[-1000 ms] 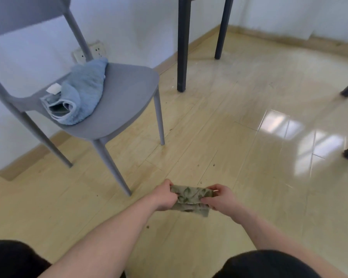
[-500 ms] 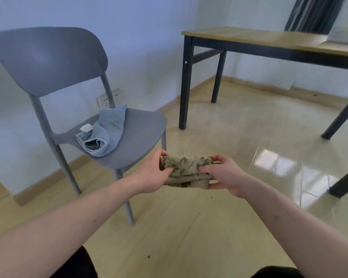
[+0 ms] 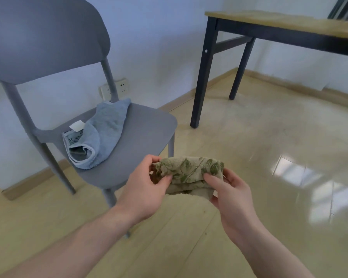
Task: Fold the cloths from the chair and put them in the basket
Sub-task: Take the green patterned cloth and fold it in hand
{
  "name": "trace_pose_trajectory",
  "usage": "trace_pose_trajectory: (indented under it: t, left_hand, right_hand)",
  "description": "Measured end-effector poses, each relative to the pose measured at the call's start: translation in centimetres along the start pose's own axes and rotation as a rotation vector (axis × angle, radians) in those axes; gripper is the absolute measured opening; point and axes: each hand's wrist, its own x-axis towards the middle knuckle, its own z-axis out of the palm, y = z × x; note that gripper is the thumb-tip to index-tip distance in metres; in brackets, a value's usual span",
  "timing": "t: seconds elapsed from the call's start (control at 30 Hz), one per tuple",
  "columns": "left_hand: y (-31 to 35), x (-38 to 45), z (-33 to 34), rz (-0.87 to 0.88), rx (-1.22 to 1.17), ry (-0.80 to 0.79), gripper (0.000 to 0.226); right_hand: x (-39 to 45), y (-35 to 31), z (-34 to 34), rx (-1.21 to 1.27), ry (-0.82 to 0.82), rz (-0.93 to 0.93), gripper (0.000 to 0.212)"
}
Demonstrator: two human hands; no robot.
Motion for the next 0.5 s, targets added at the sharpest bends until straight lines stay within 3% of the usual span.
trace_pose_trajectory:
  t: [0.27, 0.37, 0.5]
  left_hand:
    - [-0.5, 3.3, 1.1, -0.294, -0.123, 0.129, 0.027]
    - [3.7, 3.6, -0.4, -0.397, -0.127, 0.098, 0.026]
    - [15.0, 4.7, -4.2, -0.35, -0.099, -0.03, 0.025]
  right_hand:
    - [3.8, -0.1, 2.0, 0.016, 0.082, 0.197, 0.028]
    - [2.7, -5.0, 1.8, -0.013, 0.061, 0.285, 0.026]
    - [0.7, -16.5, 0.1, -0.079, 0.04, 0.298, 0.025]
